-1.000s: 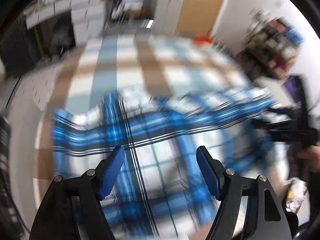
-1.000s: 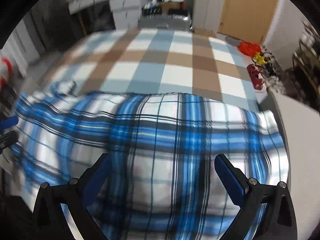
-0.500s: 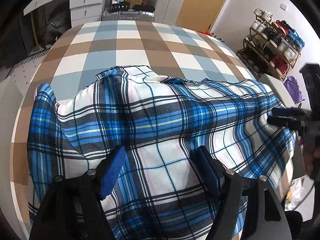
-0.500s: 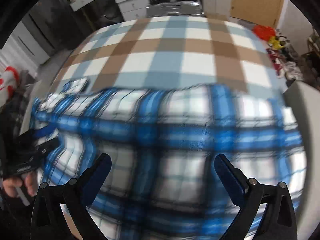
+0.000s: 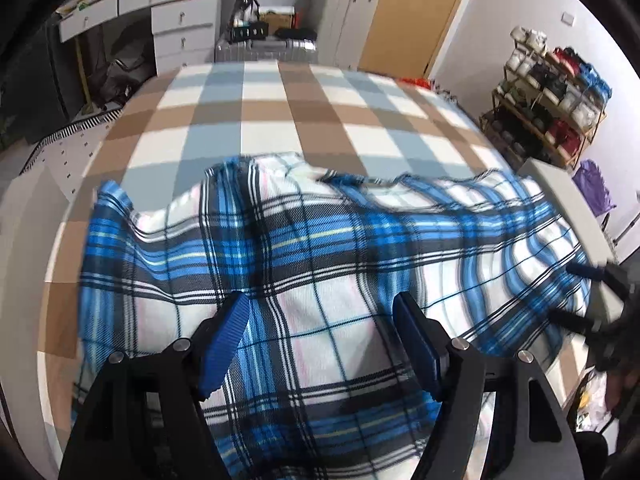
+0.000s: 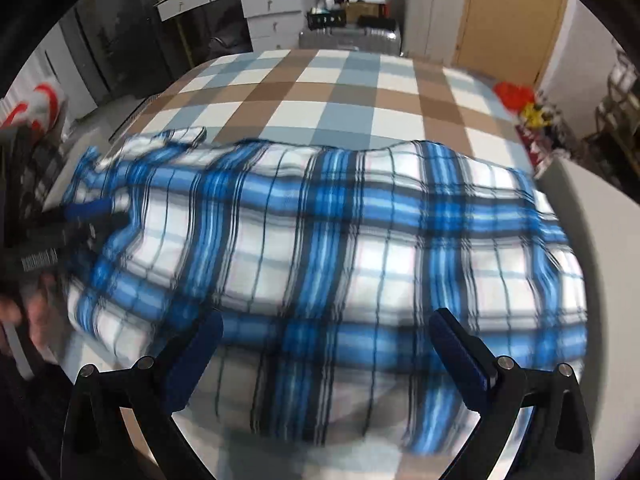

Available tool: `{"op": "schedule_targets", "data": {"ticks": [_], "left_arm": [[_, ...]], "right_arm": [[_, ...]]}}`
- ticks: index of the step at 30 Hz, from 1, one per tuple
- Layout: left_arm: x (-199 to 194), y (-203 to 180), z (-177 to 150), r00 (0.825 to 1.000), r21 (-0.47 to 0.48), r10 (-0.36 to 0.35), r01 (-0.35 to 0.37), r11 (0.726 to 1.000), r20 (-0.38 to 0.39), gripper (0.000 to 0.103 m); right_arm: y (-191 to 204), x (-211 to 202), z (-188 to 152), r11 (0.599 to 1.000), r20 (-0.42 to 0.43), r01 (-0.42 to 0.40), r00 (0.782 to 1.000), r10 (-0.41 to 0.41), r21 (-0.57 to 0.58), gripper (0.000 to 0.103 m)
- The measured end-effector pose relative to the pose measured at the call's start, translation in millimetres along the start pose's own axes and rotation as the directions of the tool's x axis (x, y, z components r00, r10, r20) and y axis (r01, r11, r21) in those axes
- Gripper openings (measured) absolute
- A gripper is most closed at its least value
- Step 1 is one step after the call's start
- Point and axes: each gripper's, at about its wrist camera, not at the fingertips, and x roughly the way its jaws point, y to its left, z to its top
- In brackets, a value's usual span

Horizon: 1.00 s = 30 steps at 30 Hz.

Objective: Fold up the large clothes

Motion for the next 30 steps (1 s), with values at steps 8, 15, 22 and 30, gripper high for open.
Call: {"op": "schedule_targets", "data": {"ticks": [8, 15, 22, 30], "left_arm": [[-13, -28, -4, 0.989, 0.076, -0.134, 0.129, 0.989, 0.064, 0.07], [44, -32, -16, 0.993, 0.2, 0.087, -0.07, 0.977, -0.077, 0.079], [46, -30, -11, 0.99, 0.156, 0.114, -0.099, 0.983, -0.087, 0.08], [45, -32, -14, 0.988, 0.108, 0.131, -0.121, 0.987, -0.088, 0.08]], "right_arm": [[6, 55, -22, 0.999, -0.032, 0.016, 0.999, -0.015, 0.052, 0.103], [-54, 12, -34, 0.902, 0.139, -0.262, 0.964, 0.227, 0.343, 0.103], [-114, -4, -87, 0.654, 0.299, -0.481, 0.876, 0.378, 0.583, 0.103], [-129, 16, -102, 0.556, 0.272, -0.459, 0.88, 0.388, 0.692, 0.103]]}}
